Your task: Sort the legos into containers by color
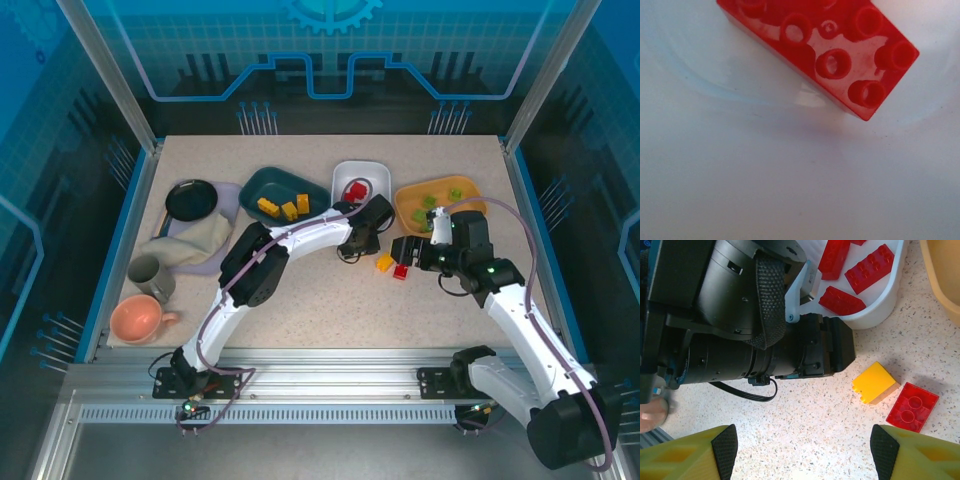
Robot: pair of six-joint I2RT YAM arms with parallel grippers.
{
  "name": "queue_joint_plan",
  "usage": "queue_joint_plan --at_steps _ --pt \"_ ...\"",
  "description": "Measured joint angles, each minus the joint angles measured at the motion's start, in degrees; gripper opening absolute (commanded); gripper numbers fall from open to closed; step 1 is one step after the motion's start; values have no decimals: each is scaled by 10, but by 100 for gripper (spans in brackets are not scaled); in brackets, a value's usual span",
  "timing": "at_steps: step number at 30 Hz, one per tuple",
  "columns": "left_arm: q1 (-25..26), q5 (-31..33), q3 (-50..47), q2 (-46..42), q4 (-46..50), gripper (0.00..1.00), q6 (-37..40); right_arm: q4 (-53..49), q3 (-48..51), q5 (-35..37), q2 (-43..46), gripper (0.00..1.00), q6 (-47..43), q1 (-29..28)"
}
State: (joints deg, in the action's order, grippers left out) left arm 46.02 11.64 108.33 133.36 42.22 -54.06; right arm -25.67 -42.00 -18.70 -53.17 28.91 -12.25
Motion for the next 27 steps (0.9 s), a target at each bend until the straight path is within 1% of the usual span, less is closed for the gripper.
queue_joint_plan --at_steps 2,5,8,13,15,18,20,24,27 --pt "0 3 1 0 1 28 1 0 0 -4 0 73 0 3" --pt "0 7 -7 -6 2 26 1 -1 -1 -9 0 73 0 5" --pt "0 8 -56 -42 6 25 0 -7 -7 -15 -1 73 -5 7" --pt "-5 8 -147 -162 28 25 5 -14 -32 -30 -4 73 -18 5" --pt "-16 5 -163 -212 39 26 17 -13 -45 -32 -12 73 -21 -5" --pt "-62 -19 -157 -257 52 27 60 -2 -60 -35 -38 73 -22 -37" --pt "-105 -39 -138 -257 63 28 100 7 -73 -35 -68 73 -22 -64" --pt "-190 -84 -83 -210 89 30 195 36 -107 -29 -139 73 -14 -115" --pt "-229 -111 -33 -153 107 31 262 63 -131 -19 -185 73 7 -130"
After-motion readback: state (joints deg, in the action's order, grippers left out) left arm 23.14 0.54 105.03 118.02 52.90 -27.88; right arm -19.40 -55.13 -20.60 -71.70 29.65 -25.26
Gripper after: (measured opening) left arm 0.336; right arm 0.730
